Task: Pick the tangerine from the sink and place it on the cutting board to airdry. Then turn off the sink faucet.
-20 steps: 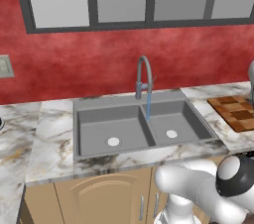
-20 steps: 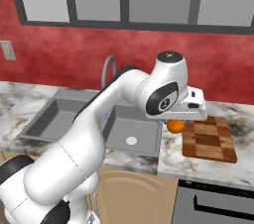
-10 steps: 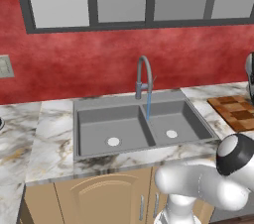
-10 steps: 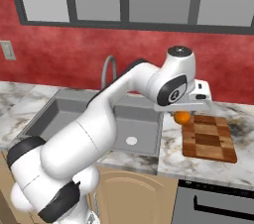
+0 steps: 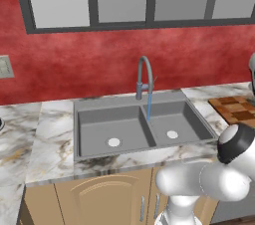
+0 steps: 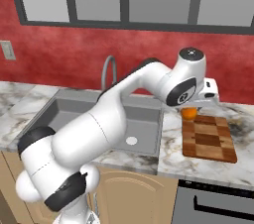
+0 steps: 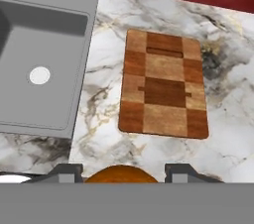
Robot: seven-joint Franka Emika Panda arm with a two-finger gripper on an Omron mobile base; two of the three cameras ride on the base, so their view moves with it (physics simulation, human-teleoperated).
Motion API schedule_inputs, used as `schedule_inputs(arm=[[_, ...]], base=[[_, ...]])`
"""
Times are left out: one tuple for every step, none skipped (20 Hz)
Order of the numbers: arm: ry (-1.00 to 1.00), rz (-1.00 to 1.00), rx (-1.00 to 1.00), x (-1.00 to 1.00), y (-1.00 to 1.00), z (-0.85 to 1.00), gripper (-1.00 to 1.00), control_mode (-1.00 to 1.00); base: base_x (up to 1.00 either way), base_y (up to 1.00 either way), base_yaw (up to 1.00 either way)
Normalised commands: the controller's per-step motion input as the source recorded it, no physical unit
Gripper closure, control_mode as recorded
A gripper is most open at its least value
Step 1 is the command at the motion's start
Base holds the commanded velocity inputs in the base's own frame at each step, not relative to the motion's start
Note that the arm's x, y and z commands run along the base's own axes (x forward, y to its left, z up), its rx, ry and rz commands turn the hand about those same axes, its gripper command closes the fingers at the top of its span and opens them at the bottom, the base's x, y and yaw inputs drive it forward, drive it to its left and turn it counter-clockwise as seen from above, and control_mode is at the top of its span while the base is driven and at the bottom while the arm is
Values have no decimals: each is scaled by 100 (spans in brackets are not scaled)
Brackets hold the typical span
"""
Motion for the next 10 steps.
schedule_inputs(arm=[[-9, 4, 0, 23, -19, -18, 100, -100], [-4, 2, 0, 29, -17, -18, 100, -100], [0, 0, 0, 29, -15, -16, 100, -100], [0, 0, 0, 36, -17, -14, 100, -100], [0, 0, 0, 39, -18, -16, 100, -100], [0, 0, 0, 42, -18, -17, 100, -100], [0, 0, 0, 43, -19, -19, 100, -100], [0, 0, 0, 42, -19, -18, 100, -100], [0, 0, 0, 44, -18, -20, 100, -100], [2, 0, 0, 43, -19, -17, 100, -100]], base=[[0, 0, 0], [0, 0, 0], [0, 0, 0], [0, 0, 0], [0, 0, 0], [0, 0, 0], [0, 0, 0], [0, 0, 0], [0, 0, 0], [0, 0, 0]])
